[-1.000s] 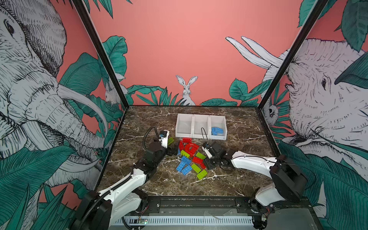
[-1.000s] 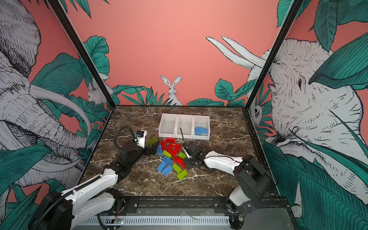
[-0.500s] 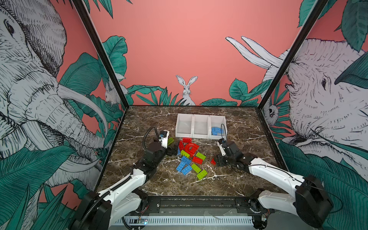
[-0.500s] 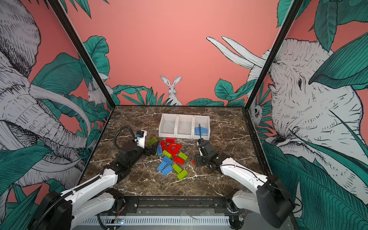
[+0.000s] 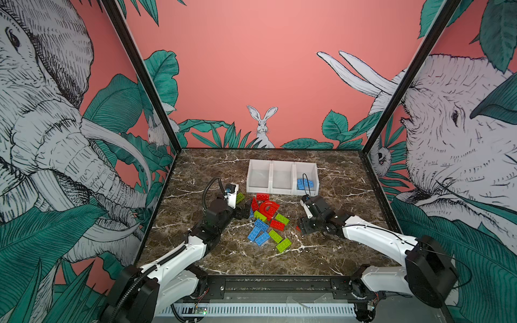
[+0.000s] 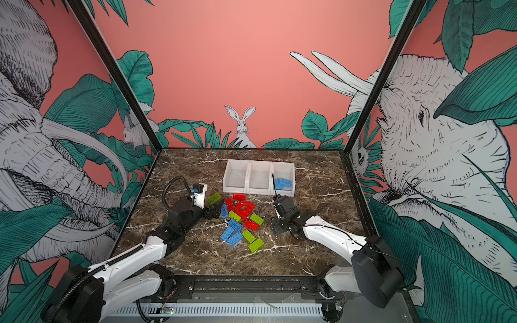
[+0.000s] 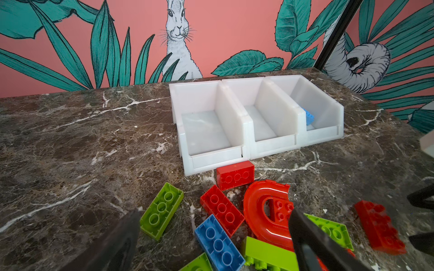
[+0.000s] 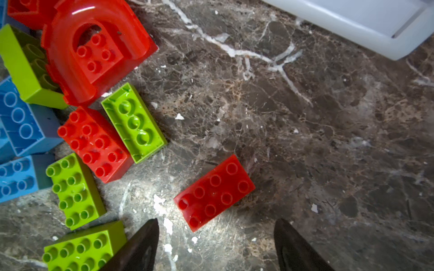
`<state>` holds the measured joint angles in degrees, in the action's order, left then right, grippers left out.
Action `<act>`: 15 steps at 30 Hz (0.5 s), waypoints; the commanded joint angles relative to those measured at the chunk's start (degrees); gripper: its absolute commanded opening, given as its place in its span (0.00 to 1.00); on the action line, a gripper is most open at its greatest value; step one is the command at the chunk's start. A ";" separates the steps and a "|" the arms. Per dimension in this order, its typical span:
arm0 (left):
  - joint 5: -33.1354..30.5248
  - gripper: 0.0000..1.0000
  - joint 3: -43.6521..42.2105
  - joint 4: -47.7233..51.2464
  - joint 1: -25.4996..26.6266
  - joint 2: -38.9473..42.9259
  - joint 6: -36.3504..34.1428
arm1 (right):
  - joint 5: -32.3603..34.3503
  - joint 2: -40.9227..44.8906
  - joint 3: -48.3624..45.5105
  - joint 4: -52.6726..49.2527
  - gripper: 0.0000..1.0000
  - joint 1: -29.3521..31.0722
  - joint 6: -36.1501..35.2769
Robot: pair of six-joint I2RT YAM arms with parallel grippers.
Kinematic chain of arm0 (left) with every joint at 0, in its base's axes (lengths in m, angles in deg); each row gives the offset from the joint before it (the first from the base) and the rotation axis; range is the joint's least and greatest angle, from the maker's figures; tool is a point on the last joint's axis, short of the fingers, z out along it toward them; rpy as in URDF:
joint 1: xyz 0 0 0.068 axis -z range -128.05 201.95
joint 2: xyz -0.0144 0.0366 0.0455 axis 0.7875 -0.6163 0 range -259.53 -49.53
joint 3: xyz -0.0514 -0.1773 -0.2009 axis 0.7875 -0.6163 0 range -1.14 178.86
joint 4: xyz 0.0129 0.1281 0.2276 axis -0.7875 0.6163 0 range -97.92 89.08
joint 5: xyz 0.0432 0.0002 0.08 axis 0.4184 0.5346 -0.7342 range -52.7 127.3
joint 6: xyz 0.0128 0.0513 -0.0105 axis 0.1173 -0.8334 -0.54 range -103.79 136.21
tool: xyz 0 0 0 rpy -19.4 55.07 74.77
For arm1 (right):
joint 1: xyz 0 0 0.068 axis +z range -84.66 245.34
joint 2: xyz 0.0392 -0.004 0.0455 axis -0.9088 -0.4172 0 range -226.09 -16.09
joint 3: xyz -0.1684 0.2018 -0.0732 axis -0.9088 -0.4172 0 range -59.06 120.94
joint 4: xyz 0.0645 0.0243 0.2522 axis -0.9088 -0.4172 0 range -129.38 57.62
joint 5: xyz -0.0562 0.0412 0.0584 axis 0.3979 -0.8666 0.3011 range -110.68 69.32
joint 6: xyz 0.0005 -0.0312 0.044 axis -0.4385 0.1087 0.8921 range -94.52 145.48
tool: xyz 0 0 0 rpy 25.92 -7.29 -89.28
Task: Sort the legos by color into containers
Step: 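Lower the right gripper and grasp a red brick beside the pile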
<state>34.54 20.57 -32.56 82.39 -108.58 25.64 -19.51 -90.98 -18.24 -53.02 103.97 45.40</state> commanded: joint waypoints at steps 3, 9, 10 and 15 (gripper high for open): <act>0.39 0.99 0.53 0.04 0.11 0.13 0.32 | -1.21 -3.78 2.73 -2.50 0.70 0.12 1.51; 0.70 0.99 0.55 0.05 0.14 0.30 0.54 | -3.11 -7.57 5.67 -5.82 0.67 0.08 2.46; 0.74 0.99 0.59 0.04 0.15 0.31 0.53 | -3.60 -7.85 5.83 -5.74 0.67 0.06 2.66; 0.73 0.99 0.48 -0.14 0.07 0.24 0.59 | -5.49 -10.55 6.89 -5.05 0.67 0.11 3.67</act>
<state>34.87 20.57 -32.48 82.39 -108.73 25.68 -23.36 -100.27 -12.49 -57.50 103.97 47.81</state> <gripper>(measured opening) 0.991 0.667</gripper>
